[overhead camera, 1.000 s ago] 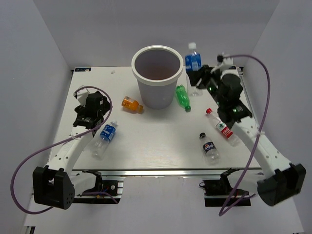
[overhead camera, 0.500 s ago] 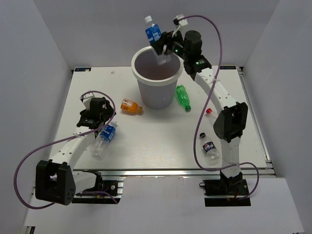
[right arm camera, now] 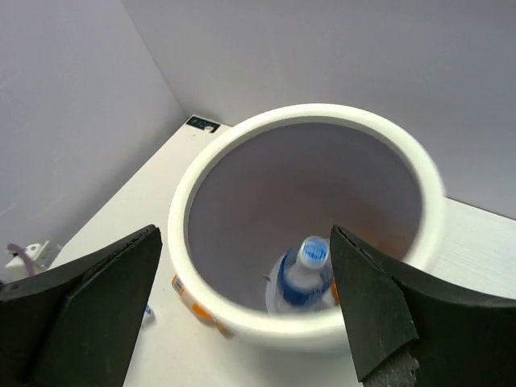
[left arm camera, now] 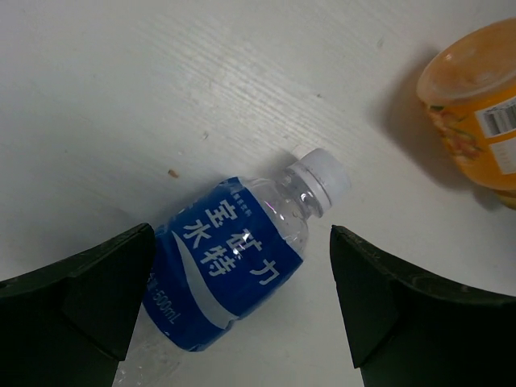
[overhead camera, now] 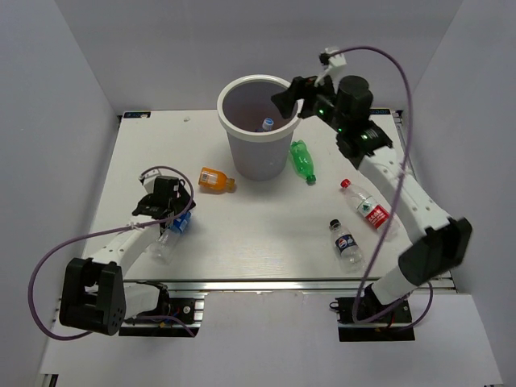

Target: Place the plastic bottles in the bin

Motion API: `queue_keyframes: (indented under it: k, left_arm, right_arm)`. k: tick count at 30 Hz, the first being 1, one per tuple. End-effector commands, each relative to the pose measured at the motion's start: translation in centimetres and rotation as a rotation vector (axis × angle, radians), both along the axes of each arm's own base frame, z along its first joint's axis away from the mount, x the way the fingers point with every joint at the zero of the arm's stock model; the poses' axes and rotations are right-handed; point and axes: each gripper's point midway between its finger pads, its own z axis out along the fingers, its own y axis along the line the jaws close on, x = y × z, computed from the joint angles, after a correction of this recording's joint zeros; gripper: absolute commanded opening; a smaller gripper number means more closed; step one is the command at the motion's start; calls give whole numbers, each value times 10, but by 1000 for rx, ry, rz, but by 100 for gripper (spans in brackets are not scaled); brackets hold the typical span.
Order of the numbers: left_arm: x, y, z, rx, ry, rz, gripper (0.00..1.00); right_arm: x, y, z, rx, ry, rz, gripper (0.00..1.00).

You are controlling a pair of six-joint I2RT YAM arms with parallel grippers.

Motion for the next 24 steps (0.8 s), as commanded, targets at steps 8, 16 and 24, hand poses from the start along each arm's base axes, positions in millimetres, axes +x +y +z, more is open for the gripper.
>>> queue_keyframes:
  k: [8,16,24]
  left_arm:
    - [-24,-30,-33,-164,20,-100,98]
    - [-40,-48,-44,-231,24,-175,98]
    - [-55,-68,-53,-264,45,-226,79]
  right_arm:
    - [-55,-98,-16,95,9,-231,89]
    - [-74,-127,-66,141,125,-344,89]
    - [-78,-138,-106,123,225,-387,89]
